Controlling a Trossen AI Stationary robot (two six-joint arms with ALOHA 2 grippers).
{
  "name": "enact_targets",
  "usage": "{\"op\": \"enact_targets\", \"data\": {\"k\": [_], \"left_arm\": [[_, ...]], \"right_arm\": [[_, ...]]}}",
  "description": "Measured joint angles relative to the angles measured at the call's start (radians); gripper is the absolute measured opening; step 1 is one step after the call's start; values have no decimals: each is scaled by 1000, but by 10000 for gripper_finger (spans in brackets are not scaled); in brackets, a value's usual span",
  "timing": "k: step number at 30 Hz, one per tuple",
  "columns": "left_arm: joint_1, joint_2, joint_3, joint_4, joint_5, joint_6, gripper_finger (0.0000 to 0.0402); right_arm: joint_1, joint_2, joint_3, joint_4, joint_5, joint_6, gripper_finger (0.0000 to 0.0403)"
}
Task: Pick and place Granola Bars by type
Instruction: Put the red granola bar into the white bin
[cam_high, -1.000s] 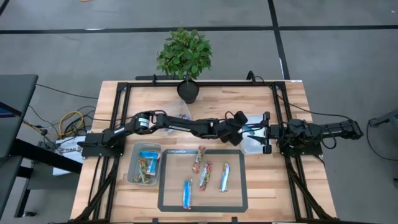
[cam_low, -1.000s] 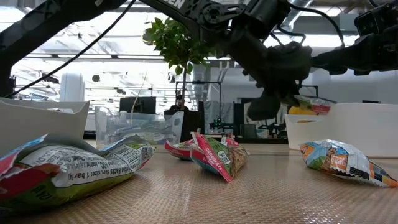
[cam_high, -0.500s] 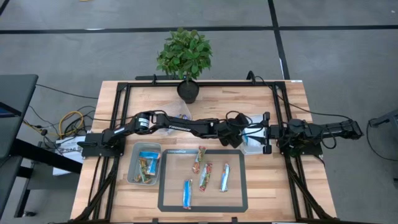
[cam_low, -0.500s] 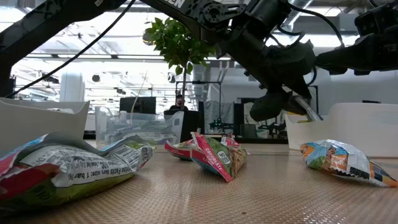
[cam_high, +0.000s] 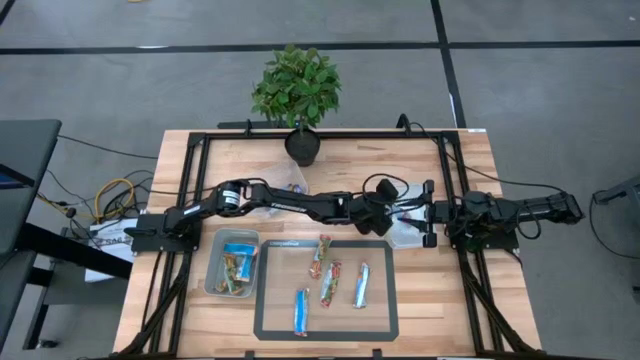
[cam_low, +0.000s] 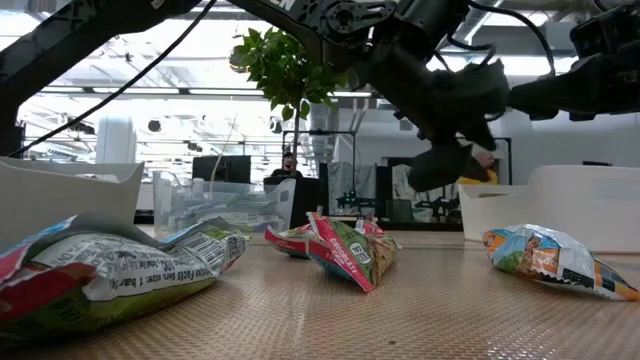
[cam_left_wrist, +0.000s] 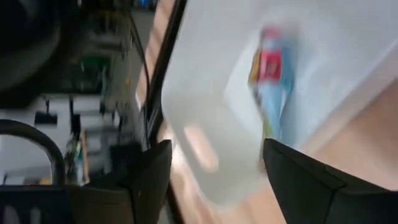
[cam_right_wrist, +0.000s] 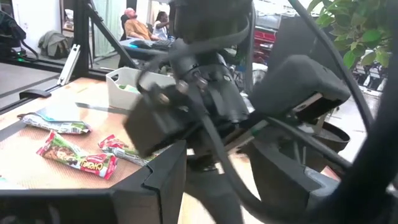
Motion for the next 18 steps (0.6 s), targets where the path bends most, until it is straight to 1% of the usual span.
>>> {"op": "enact_targets", "data": {"k": [2, 4, 6, 8, 10, 14, 18], "left_arm": [[0, 0, 0, -31, -66, -12, 246], [0, -2, 0, -74, -125, -56, 246], [-5, -8, 0, -135, -170, -132, 246], [-11, -26, -5, -210, -192, -222, 246], [-21, -46, -7, -287, -189, -324, 246], [-48, -92, -20, -456, -149, -557, 246], [-84, -138, -21, -649, -56, -825, 246]], "right_arm": [[0, 0, 0, 0, 0, 0, 171], [0, 0, 0, 0, 0, 0, 171], [0, 0, 0, 0, 0, 0, 171], [0, 0, 0, 0, 0, 0, 171], [0, 0, 0, 0, 0, 0, 171], [0, 0, 0, 0, 0, 0, 171], [0, 0, 0, 1, 0, 0, 171]]}}
